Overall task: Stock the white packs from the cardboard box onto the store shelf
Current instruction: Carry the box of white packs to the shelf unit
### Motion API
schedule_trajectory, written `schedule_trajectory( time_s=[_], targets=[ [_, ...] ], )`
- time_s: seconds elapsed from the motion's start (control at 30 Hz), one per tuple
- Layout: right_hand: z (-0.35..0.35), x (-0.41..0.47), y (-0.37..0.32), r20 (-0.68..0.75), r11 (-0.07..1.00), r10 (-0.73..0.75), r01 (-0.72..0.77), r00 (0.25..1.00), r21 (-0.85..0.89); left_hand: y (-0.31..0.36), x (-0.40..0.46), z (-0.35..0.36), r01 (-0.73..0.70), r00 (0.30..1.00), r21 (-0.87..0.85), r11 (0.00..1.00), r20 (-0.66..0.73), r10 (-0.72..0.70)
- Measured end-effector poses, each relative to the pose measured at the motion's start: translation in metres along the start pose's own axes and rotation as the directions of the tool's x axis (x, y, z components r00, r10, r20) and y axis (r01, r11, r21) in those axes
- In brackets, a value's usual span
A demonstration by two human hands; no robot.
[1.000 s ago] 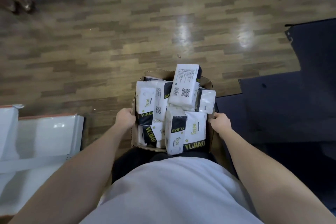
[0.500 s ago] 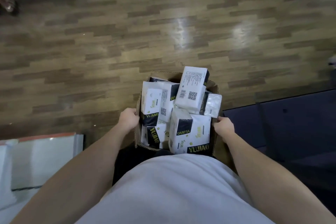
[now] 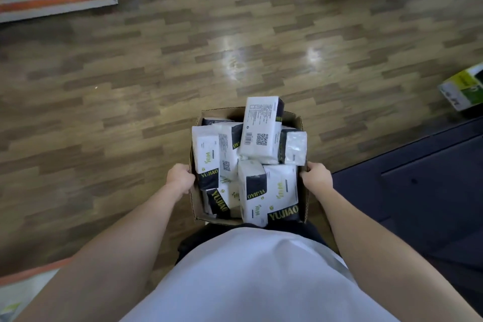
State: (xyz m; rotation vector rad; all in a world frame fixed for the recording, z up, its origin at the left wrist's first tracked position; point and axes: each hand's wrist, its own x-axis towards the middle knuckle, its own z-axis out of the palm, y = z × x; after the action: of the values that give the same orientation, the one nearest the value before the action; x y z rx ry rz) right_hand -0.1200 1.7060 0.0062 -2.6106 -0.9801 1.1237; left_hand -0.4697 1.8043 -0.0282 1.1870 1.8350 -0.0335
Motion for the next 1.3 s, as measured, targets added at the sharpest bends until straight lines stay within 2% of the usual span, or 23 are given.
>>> schedule_trajectory(
  time_s=[0.23,0.33,0.43,0.57,0.77,0.9,0.97,1.13,1.3],
  targets=[
    [-0.031,0.089,-0.017,-0.028,0.981,0.030,-0.024,0.999,0.191,0.108,0.066,-0.011,-0.091,0.995,0.092,0.992,-0.041,0.095],
    [-0.062,0.137,-0.037,-0.031,0.980,0.026,-0.020,0.999,0.197,0.168,0.086,-0.021,-0.110,0.991,0.177,0.978,-0.060,0.123],
    [-0.082,0.184,-0.045,0.026,0.972,0.078,-0.081,0.997,0.220,0.231,0.106,-0.024,-0.137,0.988,0.278,0.951,-0.032,0.152],
    [-0.094,0.223,-0.056,0.086,0.967,0.127,-0.143,0.988,0.210,0.282,0.124,-0.024,-0.118,0.990,0.350,0.929,-0.027,0.136],
    [-0.118,0.265,-0.070,0.095,0.930,0.235,-0.252,0.967,0.267,0.349,0.172,-0.025,-0.173,0.985,0.345,0.923,0.036,0.171],
    [-0.128,0.294,-0.091,0.103,0.924,0.269,-0.287,0.958,0.254,0.372,0.213,-0.027,-0.155,0.987,0.319,0.935,0.086,0.134],
    [-0.131,0.311,-0.107,0.096,0.919,0.293,-0.308,0.951,0.248,0.392,0.235,-0.036,-0.197,0.979,0.340,0.919,0.117,0.166],
    [-0.145,0.345,-0.158,0.014,0.865,0.399,-0.382,0.917,0.324,0.469,0.299,-0.061,-0.334,0.940,0.393,0.857,0.203,0.273],
    [-0.180,0.374,-0.223,-0.083,0.869,0.407,-0.357,0.910,0.343,0.530,0.359,-0.083,-0.345,0.930,0.356,0.869,0.257,0.264]
  ],
)
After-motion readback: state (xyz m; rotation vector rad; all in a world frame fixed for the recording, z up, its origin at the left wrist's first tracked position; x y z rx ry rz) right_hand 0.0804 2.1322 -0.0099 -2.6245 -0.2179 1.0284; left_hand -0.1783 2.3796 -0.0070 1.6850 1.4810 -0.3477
